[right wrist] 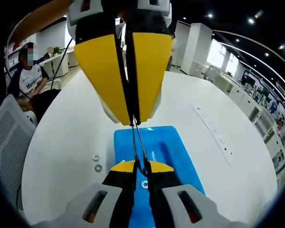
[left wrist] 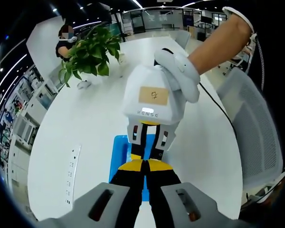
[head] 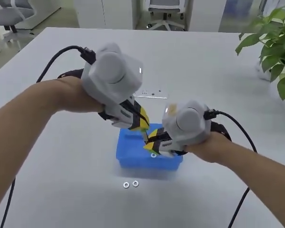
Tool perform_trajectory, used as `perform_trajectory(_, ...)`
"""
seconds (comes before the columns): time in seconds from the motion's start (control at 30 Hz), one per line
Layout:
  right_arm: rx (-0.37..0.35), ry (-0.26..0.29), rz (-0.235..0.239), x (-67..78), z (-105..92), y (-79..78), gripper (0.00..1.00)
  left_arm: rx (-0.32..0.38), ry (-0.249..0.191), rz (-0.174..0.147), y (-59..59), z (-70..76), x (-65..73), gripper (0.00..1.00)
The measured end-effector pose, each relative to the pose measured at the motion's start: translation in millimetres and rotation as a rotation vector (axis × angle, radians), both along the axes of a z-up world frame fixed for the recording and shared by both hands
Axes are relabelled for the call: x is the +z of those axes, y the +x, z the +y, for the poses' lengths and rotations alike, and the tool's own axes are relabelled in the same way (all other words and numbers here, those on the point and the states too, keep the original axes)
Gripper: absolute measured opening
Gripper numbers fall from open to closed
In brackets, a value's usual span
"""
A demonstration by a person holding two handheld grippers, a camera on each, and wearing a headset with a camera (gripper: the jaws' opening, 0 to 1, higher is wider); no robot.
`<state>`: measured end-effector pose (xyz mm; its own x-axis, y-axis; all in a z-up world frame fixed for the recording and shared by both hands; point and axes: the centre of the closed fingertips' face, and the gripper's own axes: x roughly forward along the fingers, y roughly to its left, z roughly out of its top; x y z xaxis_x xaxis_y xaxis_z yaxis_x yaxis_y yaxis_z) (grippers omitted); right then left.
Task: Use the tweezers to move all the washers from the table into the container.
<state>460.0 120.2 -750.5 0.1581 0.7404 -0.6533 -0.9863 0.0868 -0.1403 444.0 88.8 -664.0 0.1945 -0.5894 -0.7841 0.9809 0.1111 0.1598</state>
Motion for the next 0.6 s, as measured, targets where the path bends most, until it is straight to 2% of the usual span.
perform_trajectory(0.6, -0.002, -0.043, 0.045, -29.5, -4.4, 14.1, 0.1, 0.009, 0.008, 0.035, 17.0, -3.3, -27.7, 0.05)
